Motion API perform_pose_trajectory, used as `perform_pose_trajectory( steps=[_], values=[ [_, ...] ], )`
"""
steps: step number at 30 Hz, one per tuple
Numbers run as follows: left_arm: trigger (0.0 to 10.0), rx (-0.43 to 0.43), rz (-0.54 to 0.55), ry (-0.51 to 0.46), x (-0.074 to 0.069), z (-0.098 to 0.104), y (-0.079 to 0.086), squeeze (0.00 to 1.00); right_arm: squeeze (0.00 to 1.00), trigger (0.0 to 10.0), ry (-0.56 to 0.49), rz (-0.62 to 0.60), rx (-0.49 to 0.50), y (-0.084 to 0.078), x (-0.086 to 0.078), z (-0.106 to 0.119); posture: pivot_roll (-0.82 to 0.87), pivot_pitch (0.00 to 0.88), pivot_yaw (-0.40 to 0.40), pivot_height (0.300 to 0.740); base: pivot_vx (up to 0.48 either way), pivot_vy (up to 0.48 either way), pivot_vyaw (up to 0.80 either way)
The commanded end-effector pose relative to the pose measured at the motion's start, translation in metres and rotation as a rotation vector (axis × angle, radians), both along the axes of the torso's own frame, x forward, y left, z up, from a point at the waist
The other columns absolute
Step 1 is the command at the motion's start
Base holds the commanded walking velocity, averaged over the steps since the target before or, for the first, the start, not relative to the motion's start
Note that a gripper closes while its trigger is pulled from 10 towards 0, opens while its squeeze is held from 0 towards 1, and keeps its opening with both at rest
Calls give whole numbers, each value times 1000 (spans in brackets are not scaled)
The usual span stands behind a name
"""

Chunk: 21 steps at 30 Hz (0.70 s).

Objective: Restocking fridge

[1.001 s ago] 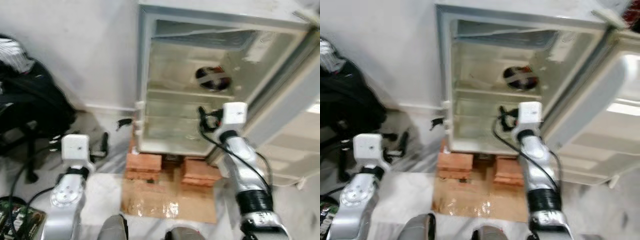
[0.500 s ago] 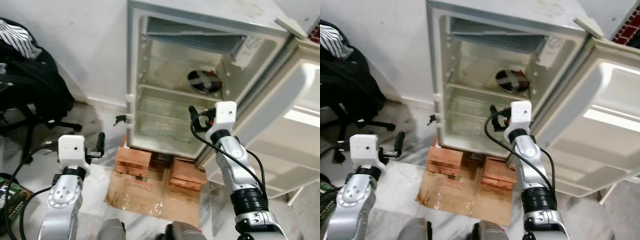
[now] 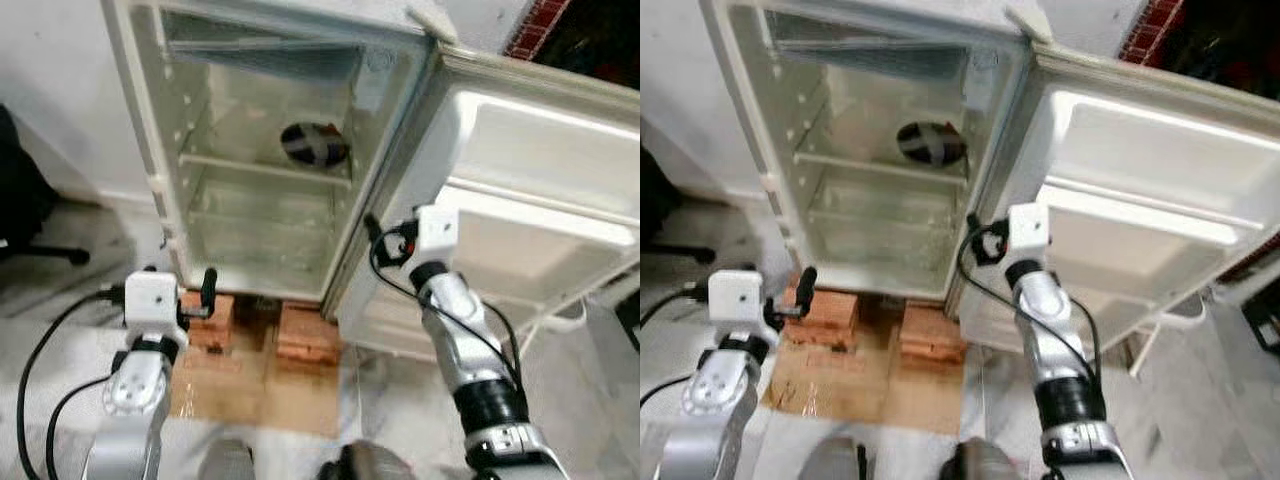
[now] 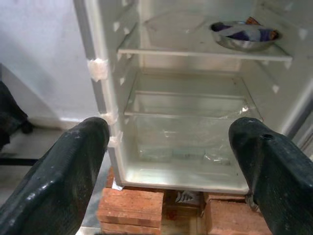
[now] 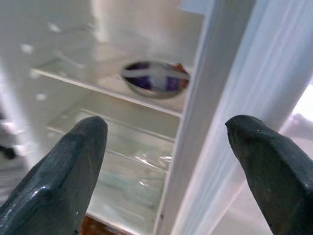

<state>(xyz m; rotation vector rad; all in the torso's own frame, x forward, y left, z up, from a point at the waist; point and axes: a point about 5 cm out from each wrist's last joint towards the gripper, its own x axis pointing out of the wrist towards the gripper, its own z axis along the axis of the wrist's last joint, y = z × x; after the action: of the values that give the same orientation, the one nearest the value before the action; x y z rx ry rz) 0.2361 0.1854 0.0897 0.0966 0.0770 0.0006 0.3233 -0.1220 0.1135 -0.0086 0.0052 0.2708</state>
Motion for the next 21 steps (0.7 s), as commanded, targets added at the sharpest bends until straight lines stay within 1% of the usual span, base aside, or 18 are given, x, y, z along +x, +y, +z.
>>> perform_pose_trajectory(
  steps=[1,2,4,5,6,7,8,9,10,11,12,13,15,17,18,21],
  values=[
    [10000,-9,-13,9,-3,-3,-5,0,0,10000,89,-133,-17,-47,-9,-18,102,108,-90,740,0,0,0],
    [10000,-17,-6,6,-4,-3,-4,0,0,10000,116,-75,-9,-45,-14,-22,101,108,-91,740,0,0,0],
    [10000,-20,-2,7,-4,-3,-3,0,0,10000,148,-1,16,-43,-20,-27,99,109,-91,740,0,0,0],
    [10000,-21,-2,8,-4,-3,-3,0,0,10000,177,58,24,-40,-25,-30,97,109,-90,740,0,0,0],
    [10000,-24,-2,9,-4,-3,-3,0,0,10000,238,180,34,-36,-35,-37,93,110,-89,740,0,0,0],
    [10000,-25,-3,9,-4,-3,-3,0,0,10000,260,221,38,-35,-39,-40,92,110,-88,740,0,0,0],
    [10000,-25,-3,10,-3,-3,-3,0,0,10000,271,243,42,-35,-41,-41,92,110,-88,740,0,0,0],
    [10000,-22,-12,15,-3,-4,-3,0,0,10000,324,331,33,-34,-50,-47,90,110,-87,740,0,0,0],
    [10000,-17,-16,16,-3,-4,-4,0,0,10000,336,360,18,-35,-53,-49,89,110,-86,740,0,0,0],
    [10000,-10,-21,17,-2,-4,-4,0,0,10000,337,364,-23,-39,-55,-51,89,110,-85,740,0,0,0],
    [10000,-4,-23,17,-2,-4,-4,0,0,10000,349,342,-50,-42,-54,-54,88,111,-84,740,0,0,0],
    [10000,-2,-30,13,-2,-3,-5,0,0,10000,380,280,-94,-50,-51,-60,87,110,-83,740,0,0,0],
    [10000,4,-33,11,-2,-3,-4,0,0,10000,395,225,-136,-58,-48,-64,89,112,-82,740,0,0,0],
    [10000,1,-35,12,-2,-3,-4,0,0,10000,419,133,-186,-68,-44,-69,89,112,-82,740,0,-322,0],
    [10000,-1,-34,11,-2,-3,-4,0,0,10000,444,52,-218,-78,-41,-72,89,113,-81,740,0,-431,0],
    [10000,1,-34,12,-2,-3,-4,0,0,10000,454,-29,-234,-87,-39,-72,94,113,-80,740,0,-439,0]
  ],
)
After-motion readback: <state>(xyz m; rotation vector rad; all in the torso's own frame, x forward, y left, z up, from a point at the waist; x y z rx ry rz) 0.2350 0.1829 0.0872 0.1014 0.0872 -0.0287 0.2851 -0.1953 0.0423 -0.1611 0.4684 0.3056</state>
